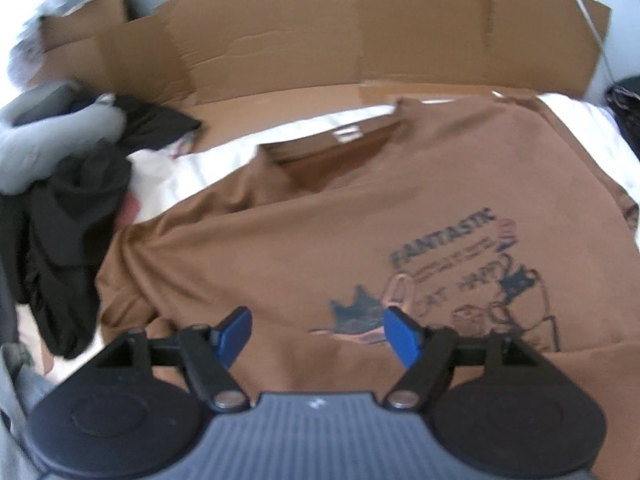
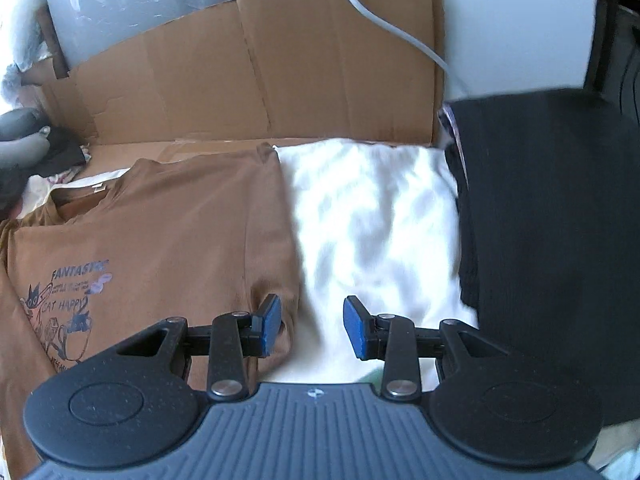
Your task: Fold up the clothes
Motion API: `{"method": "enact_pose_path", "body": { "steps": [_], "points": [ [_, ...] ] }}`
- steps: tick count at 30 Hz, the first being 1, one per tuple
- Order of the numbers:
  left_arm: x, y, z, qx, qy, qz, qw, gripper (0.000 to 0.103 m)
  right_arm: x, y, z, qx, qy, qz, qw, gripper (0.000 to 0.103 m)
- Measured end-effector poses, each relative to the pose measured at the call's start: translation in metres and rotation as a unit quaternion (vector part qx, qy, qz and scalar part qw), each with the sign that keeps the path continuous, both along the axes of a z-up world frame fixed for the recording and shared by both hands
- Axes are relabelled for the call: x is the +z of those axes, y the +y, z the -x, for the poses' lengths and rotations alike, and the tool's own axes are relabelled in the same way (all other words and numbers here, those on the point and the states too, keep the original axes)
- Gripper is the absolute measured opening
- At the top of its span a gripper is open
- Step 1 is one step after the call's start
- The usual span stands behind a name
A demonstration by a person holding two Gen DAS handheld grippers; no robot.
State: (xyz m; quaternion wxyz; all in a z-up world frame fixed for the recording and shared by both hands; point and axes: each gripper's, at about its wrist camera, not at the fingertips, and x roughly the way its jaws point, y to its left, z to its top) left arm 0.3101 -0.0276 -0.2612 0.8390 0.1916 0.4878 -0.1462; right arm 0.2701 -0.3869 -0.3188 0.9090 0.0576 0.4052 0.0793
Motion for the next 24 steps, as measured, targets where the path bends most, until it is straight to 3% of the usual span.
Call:
{"method": "enact_pose_path", "body": {
  "steps": [2, 11, 14, 16, 18, 24],
  "points": [
    [-0.002, -0.013, -0.001, -0.007, 0.003, 0.002, 1.0, 0.076, -0.008, -0.004, 0.004, -0.013, -0.003, -0.019, 1.0, 0.042],
    [-0.033, -0.068, 0.0, -0.033, 0.031, 0.012, 0.9989, 0.076, -0.031, 0.001, 0.007, 0.022, 0.015, -0.024, 0.999, 0.041],
    [-0.049, -0.081, 0.002, -0.038, 0.047, 0.013, 0.9981, 0.076, -0.033, 0.0, 0.003, 0.022, 0.017, -0.041, 0.999, 0.037],
    [-0.058, -0.086, 0.004, -0.039, 0.057, 0.013, 0.9975, 0.076, -0.035, -0.001, -0.004, 0.019, 0.023, -0.047, 0.998, 0.026],
    [-0.067, -0.09, 0.007, -0.04, 0.068, 0.013, 0.9968, 0.076, -0.04, -0.001, -0.01, 0.02, 0.031, -0.046, 0.998, 0.022],
    [-0.088, -0.087, 0.016, -0.056, 0.072, -0.006, 0.9958, 0.077, -0.047, 0.004, -0.016, 0.025, 0.049, -0.077, 0.996, 0.021]
  ]
}}
